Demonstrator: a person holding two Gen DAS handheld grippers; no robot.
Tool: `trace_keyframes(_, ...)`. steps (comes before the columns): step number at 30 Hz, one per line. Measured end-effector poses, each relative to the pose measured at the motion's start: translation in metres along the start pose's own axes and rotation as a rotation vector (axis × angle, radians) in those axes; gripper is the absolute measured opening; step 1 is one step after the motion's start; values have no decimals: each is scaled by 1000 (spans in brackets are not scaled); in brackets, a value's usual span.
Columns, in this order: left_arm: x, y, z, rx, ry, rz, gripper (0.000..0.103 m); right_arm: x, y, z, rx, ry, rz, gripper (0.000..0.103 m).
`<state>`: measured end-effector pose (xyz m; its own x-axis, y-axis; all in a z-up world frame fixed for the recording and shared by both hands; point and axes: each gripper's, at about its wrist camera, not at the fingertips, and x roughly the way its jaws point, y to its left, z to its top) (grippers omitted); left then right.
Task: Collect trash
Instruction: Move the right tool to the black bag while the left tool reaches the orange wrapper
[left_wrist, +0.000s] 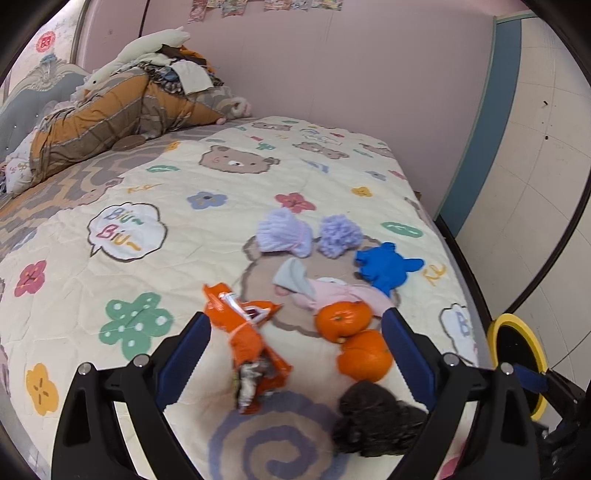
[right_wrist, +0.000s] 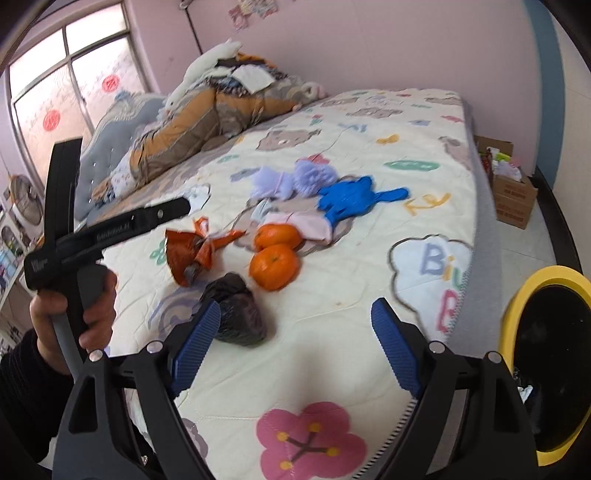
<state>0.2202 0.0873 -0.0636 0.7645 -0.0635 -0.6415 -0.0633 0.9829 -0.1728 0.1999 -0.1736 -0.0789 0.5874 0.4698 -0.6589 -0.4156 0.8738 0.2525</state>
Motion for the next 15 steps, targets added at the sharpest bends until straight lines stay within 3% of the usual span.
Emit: trace_keyframes(15, 26, 39, -14, -57, 66, 33, 90, 60, 45, -4, -117, 91, 23, 80)
